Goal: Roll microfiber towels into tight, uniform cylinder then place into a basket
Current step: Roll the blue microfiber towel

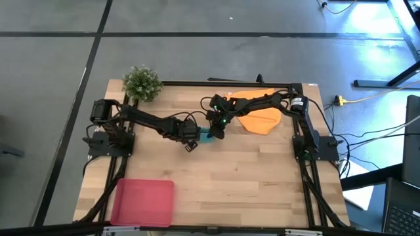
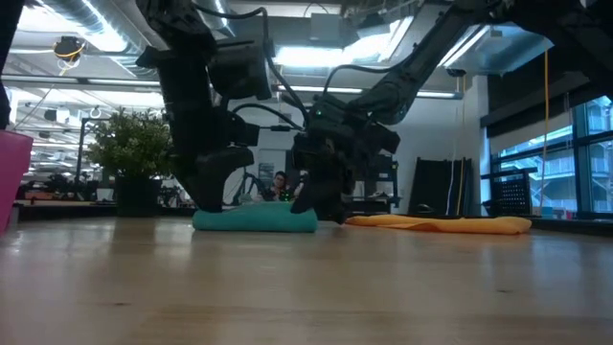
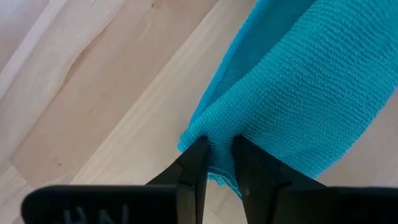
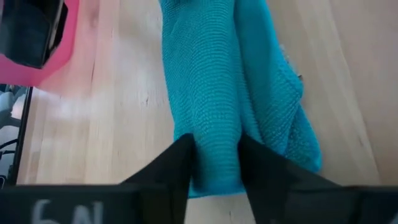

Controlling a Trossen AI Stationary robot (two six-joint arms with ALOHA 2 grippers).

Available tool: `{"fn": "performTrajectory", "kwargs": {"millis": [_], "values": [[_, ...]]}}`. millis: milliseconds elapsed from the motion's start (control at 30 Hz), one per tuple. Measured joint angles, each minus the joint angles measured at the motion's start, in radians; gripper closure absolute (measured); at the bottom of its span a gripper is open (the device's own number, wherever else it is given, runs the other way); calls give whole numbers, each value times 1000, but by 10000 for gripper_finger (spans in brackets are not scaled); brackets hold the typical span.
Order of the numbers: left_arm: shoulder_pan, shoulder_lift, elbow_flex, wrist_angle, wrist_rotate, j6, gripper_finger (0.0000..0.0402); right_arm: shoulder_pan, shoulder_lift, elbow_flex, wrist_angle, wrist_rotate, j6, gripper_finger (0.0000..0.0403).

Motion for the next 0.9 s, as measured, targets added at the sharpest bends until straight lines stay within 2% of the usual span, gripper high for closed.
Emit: {"fn": "performTrajectory", "kwargs": {"millis": [200, 533, 733, 900], "values": [[0, 0, 0, -4, 5, 0, 333, -21, -1, 14, -3, 0, 52, 229], [0, 1, -1, -4, 12, 0, 333, -88, -41, 24, -24, -2, 36, 225], [0, 2, -2, -4, 13, 0, 333, -114, -71, 24, -98, 17, -45, 225], [0, 2, -2, -5, 16, 1, 333, -117, -105, 24, -154, 188, -116, 225]]}}
